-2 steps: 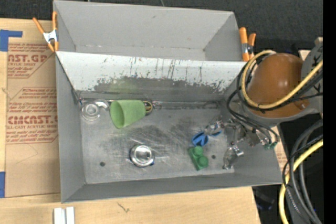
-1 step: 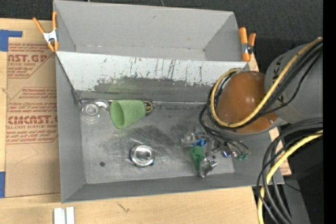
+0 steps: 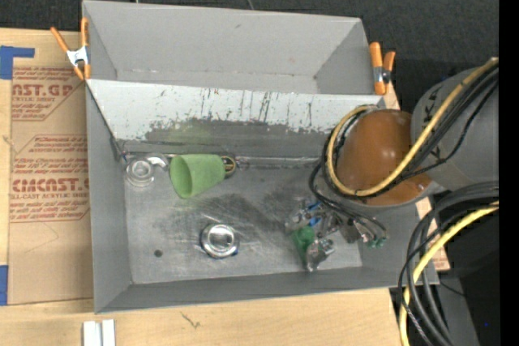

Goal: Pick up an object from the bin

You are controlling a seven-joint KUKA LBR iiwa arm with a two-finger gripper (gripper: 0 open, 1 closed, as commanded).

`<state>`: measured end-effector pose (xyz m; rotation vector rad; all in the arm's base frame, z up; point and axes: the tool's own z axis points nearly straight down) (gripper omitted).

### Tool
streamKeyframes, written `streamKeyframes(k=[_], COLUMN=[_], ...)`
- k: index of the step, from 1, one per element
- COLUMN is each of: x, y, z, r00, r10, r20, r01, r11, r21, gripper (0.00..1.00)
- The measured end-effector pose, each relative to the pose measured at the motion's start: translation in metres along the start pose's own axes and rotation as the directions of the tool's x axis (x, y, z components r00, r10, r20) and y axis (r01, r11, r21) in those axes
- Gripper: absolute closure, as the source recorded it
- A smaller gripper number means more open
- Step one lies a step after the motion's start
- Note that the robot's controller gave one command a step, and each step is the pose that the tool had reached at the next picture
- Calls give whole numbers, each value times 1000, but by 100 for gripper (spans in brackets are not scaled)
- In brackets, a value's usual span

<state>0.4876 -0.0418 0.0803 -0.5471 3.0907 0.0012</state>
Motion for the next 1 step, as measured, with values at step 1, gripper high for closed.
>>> streamKeyframes(k=[1], x=[-14], y=[-27], z=[-147], r00=[1000], r10=[-10], r20=[6], r01=[10], r11=[1000], r21=[5], gripper=[100])
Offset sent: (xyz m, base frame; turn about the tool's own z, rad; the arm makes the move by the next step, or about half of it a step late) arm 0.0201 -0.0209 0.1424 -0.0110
